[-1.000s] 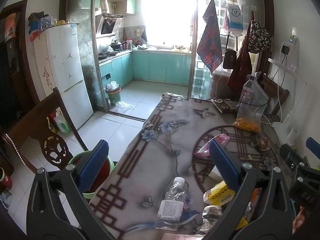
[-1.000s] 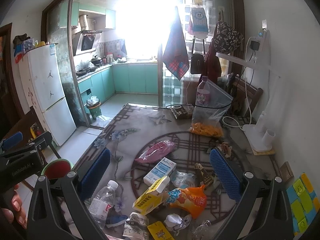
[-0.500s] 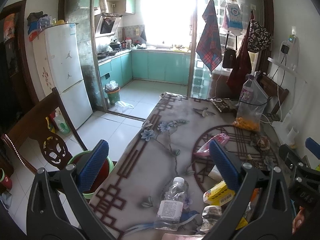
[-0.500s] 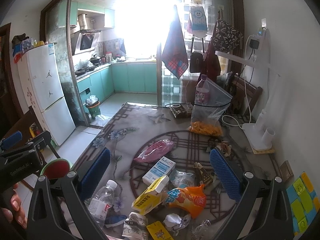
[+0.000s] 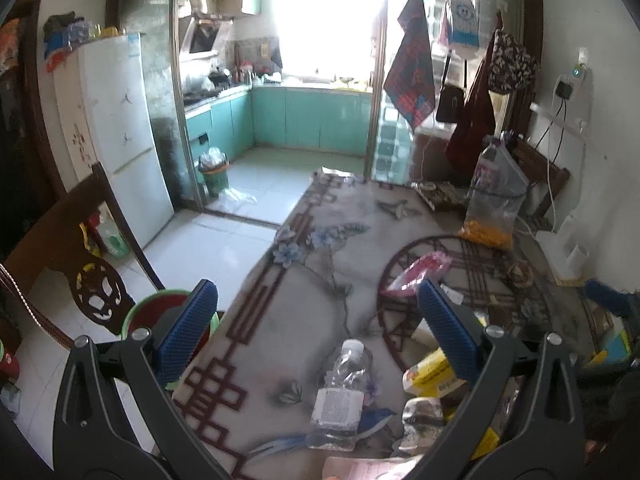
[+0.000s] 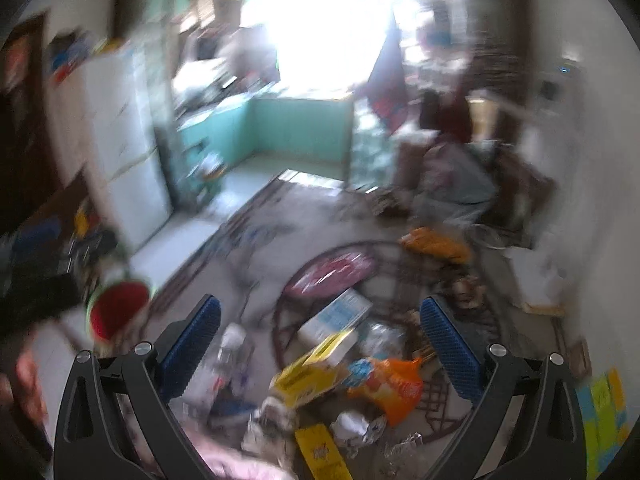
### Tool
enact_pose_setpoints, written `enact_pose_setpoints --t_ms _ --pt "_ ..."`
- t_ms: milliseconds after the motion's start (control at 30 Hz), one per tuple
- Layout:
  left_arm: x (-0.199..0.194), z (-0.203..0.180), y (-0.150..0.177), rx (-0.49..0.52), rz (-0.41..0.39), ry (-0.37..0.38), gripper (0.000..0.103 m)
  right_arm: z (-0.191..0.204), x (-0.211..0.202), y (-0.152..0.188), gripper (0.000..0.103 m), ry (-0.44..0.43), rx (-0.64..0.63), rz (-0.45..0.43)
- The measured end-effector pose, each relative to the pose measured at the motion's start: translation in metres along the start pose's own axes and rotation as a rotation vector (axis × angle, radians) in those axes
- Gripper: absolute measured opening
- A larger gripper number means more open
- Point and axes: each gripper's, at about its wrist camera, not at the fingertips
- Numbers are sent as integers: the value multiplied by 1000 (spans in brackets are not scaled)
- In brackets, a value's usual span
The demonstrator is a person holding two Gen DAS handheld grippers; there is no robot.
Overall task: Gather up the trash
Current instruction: 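Grasp the clear water bottle with the left gripper while the right gripper grasps the pink milk carton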
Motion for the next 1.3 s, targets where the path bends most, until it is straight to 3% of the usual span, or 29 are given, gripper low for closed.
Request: enact_pose_setpoints --t_ms 200,233,333,500,600,633,700,833,933,1133,1300 --pt "27 25 19 -18 73 -34 98 67 41 66 96 -262 -361 209" --pt "31 28 22 -16 83 -40 98 77 40 76 96 -300 -376 240" --pt "46 33 35 4 122 -41 98 115 58 119 94 -361 -515 344" --pt "78 36 60 18 247 -10 98 144 73 157 79 -359 -781 441" --pt "85 36 68 20 280 3 98 156 76 180 63 -342 -918 468" --pt "86 36 70 21 285 7 98 159 78 186 46 -332 -949 473" --pt "86 36 70 24 289 11 98 162 77 194 41 -309 -996 440" --pt "92 33 69 30 296 33 98 152 71 185 25 -372 -927 436" --pt "101 25 73 56 315 37 98 135 61 164 24 -417 -816 404" --pt "126 12 96 108 394 25 99 62 39 115 22 -440 -448 342" --pt "147 -4 106 51 482 99 98 -3 21 94 17 -393 -135 260"
Point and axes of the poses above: each gripper's, at about its wrist camera, not at the fingertips, and x roughly the way its jaws point, z to its left, y to its underside, and after that the axes turned 3 degrees about -x, right-handed
